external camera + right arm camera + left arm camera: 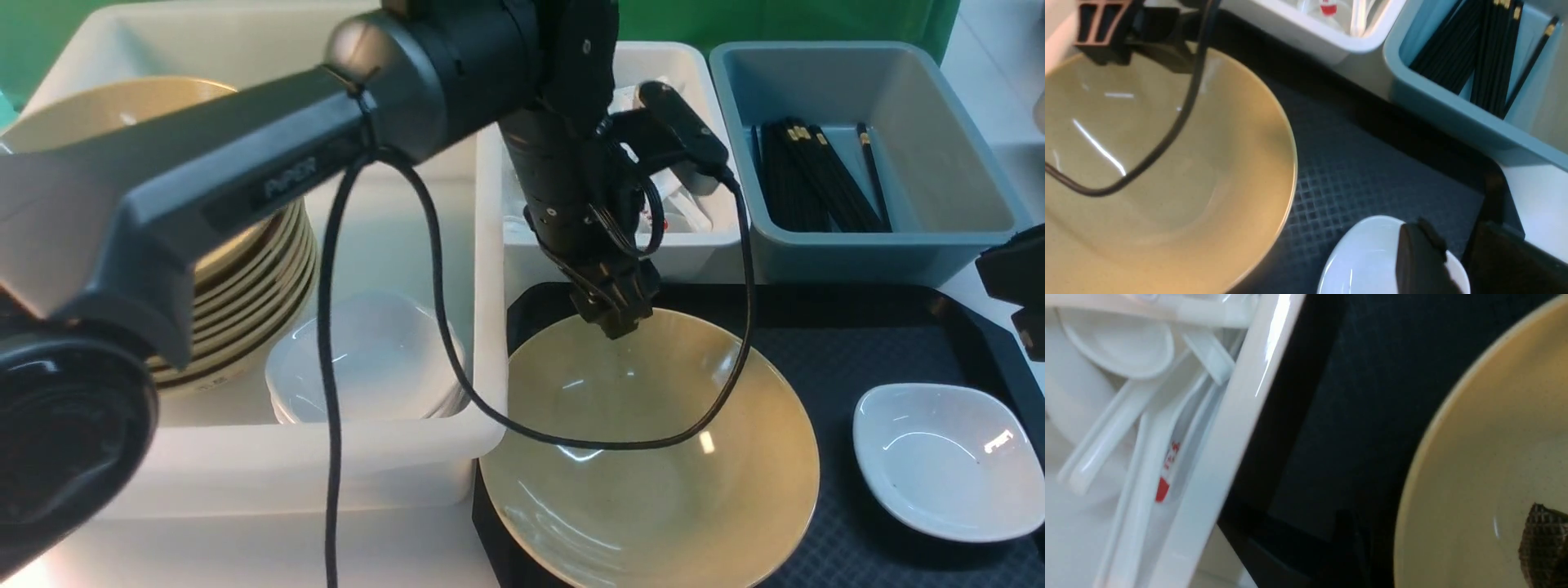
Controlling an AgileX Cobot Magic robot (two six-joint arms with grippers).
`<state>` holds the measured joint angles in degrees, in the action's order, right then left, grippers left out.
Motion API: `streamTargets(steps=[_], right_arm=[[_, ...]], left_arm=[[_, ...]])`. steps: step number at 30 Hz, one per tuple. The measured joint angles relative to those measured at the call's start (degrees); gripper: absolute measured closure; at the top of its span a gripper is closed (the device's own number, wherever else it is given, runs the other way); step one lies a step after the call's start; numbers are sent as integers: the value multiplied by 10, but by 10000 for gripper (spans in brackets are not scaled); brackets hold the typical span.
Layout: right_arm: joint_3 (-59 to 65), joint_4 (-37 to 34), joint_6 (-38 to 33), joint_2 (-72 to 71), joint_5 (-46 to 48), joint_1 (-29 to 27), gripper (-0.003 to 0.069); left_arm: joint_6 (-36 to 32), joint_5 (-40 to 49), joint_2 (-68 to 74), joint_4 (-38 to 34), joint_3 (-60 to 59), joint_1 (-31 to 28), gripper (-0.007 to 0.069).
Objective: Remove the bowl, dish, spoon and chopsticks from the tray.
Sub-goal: Use the left arm to grab the yellow noodle bowl on the left, then use the left arm to put the noodle bowl into the large storage box on the left
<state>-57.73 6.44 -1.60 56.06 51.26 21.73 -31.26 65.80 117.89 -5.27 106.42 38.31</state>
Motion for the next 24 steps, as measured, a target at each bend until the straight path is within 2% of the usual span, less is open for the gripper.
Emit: streamTargets(steps=[8,10,12,16,20,24], right_arm=[[5,0,-10,-1,-6,0,435],[5,0,-11,-1,-9,0,435],[5,0,-11,-1,-9,0,435],[5,0,-11,-1,-11,0,433],[5,0,-11,-1,-11,0,433],[5,0,-11,-1,-11,0,431]], left_arm=[[-5,-6,48,-2,0,7,202],[0,-6,58,-2,0,12,281],[10,-11,63,2,0,18,429],[24,6,56,-57,13,19,555],[28,14,43,-125,35,16,614],[29,15,4,-176,43,-10,618]])
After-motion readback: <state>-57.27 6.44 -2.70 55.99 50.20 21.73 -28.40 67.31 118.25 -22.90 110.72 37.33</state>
